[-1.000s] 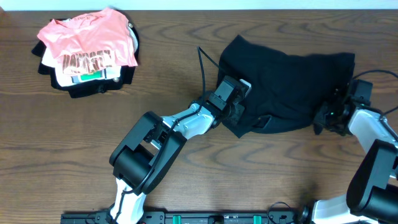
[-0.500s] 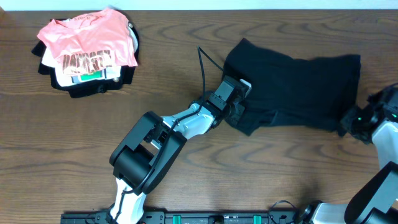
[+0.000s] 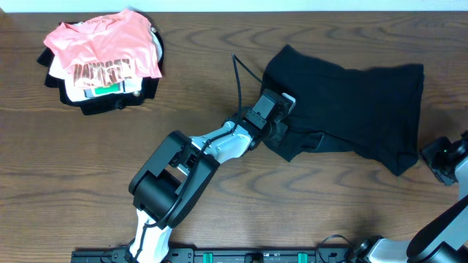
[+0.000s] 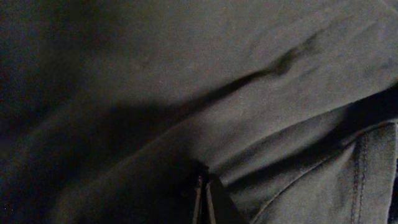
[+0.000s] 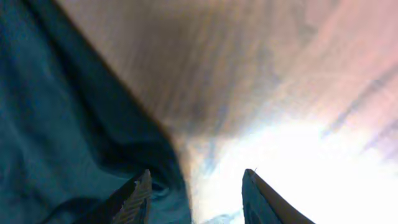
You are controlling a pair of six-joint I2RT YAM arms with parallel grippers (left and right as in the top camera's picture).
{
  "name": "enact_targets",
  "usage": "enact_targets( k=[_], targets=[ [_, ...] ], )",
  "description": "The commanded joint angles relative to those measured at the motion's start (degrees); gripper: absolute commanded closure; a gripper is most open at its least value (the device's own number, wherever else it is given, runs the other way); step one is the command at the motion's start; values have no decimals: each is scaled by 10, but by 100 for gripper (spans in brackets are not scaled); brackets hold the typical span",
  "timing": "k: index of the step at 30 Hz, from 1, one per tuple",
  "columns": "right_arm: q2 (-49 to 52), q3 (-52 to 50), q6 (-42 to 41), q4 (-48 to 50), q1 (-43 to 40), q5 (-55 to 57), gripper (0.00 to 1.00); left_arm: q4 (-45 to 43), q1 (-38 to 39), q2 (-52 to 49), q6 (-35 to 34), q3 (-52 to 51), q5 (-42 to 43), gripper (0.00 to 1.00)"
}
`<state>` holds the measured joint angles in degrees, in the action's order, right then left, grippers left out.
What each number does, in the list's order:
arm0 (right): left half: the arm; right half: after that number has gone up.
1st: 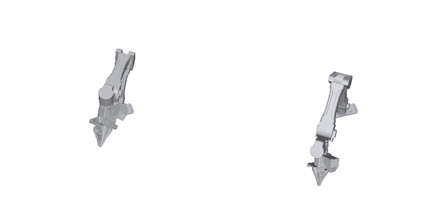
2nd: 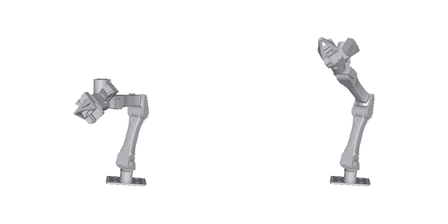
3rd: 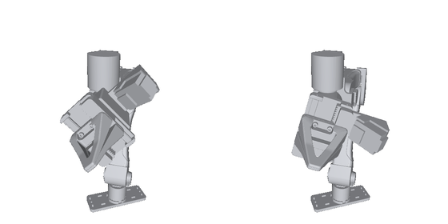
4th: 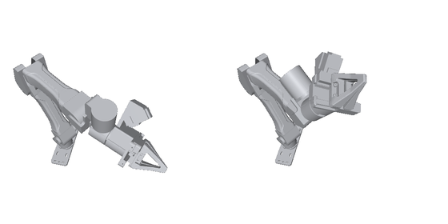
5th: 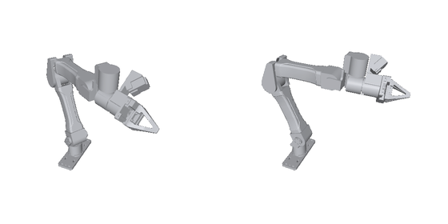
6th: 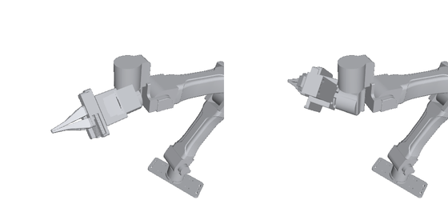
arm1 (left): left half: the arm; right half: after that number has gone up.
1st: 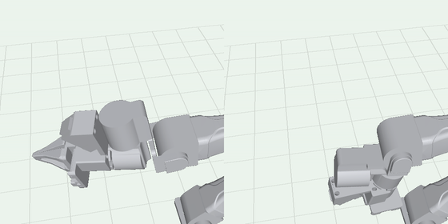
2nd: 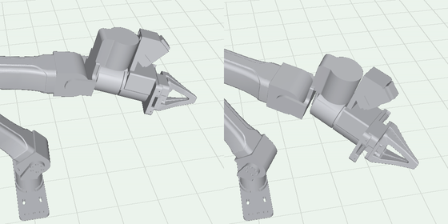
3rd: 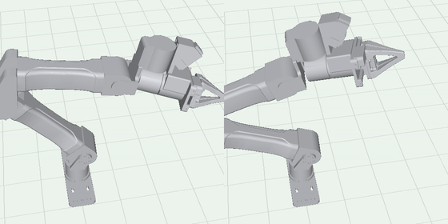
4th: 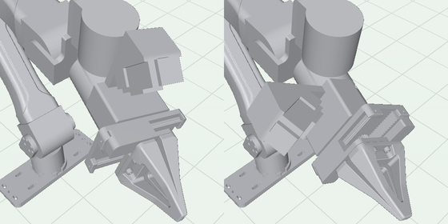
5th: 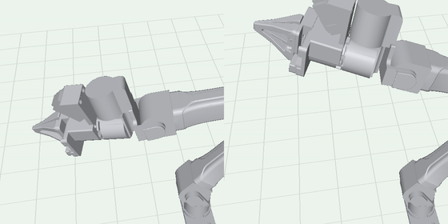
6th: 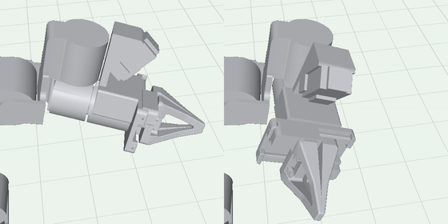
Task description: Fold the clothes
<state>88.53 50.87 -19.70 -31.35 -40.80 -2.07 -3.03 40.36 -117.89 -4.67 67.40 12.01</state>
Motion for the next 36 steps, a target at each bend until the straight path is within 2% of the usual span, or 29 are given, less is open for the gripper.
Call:
enact_targets(
  k=[1,7,10,14,20,25,30,33,36],
  targets=[
    [-10,13,-34,2,-9,-13,56,13,1,-24,-4,1,-12,94],
    [-11,13,111,31,-1,-278,57,14,-1,-19,-4,1,-11,94],
    [-12,13,154,19,23,-321,61,30,-12,5,-9,1,-11,94],
    [-12,13,200,-2,90,-320,64,70,-50,60,-63,1,-11,94],
    [-12,13,192,12,210,-304,66,150,-131,125,-95,1,-11,94],
    [-12,13,163,39,322,-275,66,207,-196,150,-94,1,-7,94],
    [-12,13,144,66,441,-172,76,233,-243,186,-94,1,-7,94],
    [-11,13,128,78,494,-110,96,245,-268,223,-94,1,-7,94],
    [-4,13,129,95,535,-82,99,256,-294,266,-94,1,-7,94]
  ],
)
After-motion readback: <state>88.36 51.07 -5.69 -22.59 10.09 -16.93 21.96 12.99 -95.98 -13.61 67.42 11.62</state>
